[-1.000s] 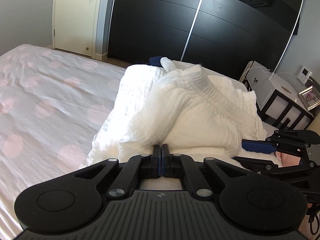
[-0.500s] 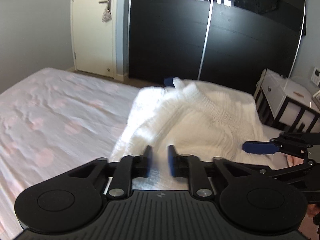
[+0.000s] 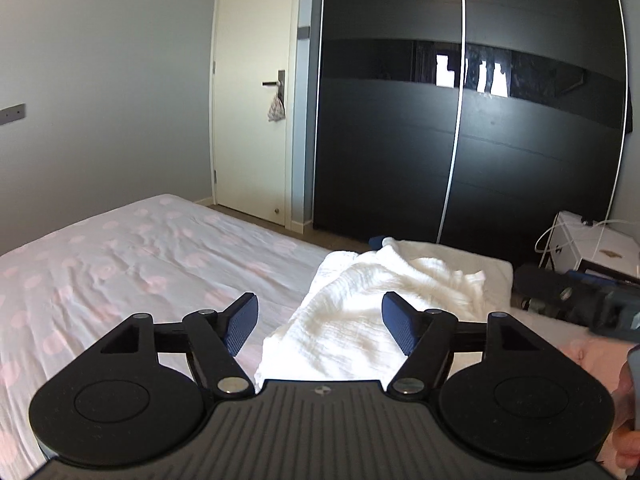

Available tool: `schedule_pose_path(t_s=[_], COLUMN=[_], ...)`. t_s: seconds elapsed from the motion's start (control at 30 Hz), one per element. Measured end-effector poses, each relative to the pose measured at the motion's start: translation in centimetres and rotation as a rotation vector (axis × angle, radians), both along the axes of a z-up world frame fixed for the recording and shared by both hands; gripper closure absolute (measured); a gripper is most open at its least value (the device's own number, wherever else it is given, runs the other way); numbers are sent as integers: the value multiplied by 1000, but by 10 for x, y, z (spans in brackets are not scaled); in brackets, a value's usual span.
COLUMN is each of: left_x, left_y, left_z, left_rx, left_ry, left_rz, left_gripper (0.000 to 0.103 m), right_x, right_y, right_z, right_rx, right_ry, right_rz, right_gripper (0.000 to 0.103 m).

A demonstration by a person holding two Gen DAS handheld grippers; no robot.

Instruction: Fold clothes

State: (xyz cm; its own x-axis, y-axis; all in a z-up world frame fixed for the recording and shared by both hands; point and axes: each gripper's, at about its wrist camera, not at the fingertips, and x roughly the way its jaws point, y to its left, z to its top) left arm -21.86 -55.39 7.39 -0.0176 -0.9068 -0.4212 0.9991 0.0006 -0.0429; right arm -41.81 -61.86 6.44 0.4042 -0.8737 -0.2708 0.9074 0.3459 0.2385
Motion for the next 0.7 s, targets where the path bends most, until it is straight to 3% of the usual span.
schedule_pose_path(t_s=[0.07, 0.23, 0.4, 0.7], left_x=[-4, -14, -20, -31], left_y=[14, 38, 50, 77], left_z=[2, -3, -15, -34], left_rx=[-22, -13, 22, 63], left_ry=[6, -4, -12, -26], left_rz=[36, 138, 223, 268], left_gripper=[33, 30, 28, 27], right_x=[4, 1, 5, -1], right_y=[15, 41, 58, 87], right_z=[2, 2, -2, 0], right_rx=[-18, 0, -14, -11], right_ry=[56, 71, 245, 234], right_rz=[-34, -128, -161, -152], right_gripper=[1, 1, 1, 1])
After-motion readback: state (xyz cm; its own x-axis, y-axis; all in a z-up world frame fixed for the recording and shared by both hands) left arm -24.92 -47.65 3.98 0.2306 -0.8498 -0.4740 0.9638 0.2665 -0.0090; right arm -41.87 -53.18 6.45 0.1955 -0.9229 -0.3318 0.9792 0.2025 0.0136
